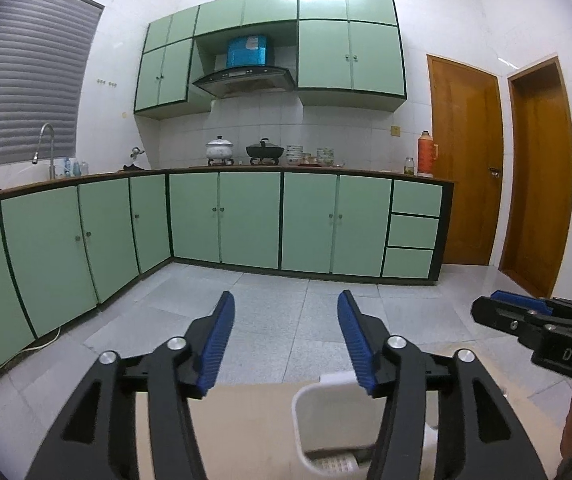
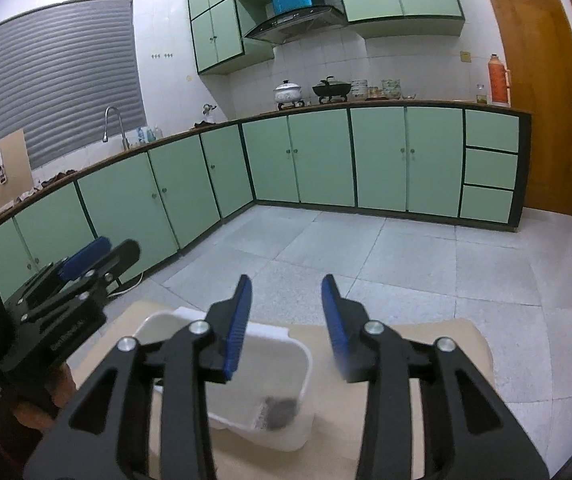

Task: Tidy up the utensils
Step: 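Open both tools to drop the spoons into the holder compartments, then withdraw both tools back toward the chopsticks on the mat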

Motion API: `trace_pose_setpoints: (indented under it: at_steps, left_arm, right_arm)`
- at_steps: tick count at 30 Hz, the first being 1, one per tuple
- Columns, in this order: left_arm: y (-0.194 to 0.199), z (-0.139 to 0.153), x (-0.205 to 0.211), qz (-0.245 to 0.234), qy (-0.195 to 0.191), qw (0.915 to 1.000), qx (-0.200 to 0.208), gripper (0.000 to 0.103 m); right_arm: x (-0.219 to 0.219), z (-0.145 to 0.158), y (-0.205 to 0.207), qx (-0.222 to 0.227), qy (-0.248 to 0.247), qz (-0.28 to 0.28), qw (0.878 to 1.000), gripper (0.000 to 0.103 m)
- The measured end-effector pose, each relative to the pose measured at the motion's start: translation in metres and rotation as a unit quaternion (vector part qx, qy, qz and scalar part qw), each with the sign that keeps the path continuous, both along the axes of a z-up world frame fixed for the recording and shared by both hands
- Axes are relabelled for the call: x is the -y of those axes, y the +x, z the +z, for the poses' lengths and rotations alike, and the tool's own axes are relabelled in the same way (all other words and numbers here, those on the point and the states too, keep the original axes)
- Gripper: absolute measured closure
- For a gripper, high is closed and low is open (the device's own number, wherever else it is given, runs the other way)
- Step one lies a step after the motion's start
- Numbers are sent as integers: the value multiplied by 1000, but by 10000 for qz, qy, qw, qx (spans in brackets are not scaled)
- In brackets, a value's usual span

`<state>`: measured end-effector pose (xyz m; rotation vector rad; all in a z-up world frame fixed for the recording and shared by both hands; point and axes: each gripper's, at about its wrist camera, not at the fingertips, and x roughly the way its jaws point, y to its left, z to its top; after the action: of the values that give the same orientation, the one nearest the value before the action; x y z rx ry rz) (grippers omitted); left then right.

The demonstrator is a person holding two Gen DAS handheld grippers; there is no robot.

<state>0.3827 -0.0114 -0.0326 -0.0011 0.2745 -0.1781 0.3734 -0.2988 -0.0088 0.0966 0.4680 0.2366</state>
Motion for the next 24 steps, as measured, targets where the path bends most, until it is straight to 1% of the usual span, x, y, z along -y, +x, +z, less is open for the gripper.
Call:
trace_pose_setpoints:
  at_steps: [2,3,4,5,7,8,10,13,14,17,20,24]
  left_arm:
    - [-16,4,-4,34,18,10000,-73,43]
    - [-21,6,-6,62,28,9999,-114,40]
    - [-29,6,-8,97,55,9997,-195,38]
    - [-39,5,-10,100,41,9995,-300,37]
    - [-61,-1,-17,100,-52,9982,-587,33]
    - [-70,-4,-19,95,-72,9976,-689,32]
    - [-94,-14,-25,76,-94,9951,-982,31]
    - [-130,-31,-29,83,-20,9912,-1320,30]
    - [-140,-36,-30,80,7,9902,-1394,30]
    - [-178,-53,-32,148,260,9878,-1530,30]
    - [-209,-70,-34,213,363,9843,-1715,30]
    - [-240,-90,-34,223,539,9797,-1920,30]
  right_arm:
    - [2,3,-18,47,-7,-62,10000,48]
    - [4,3,-25,42,-22,-83,10000,45]
    - [5,1,-38,22,-44,-118,9999,39]
    - [6,0,-47,6,-49,-142,9999,33]
    - [7,-8,-72,-89,-112,-222,9997,26]
    - [7,-13,-82,-150,-137,-237,9995,24]
    - [8,-24,-104,-321,-168,-263,9990,23]
    - [10,-44,-146,-634,-140,-301,9974,22]
    - [10,-49,-159,-707,-154,-328,9968,22]
    - [8,-67,-196,-915,-195,-412,9948,22]
    - [2,-80,-228,-1034,-337,-475,9929,22]
    - [-5,-93,-258,-1259,-227,-395,9910,25]
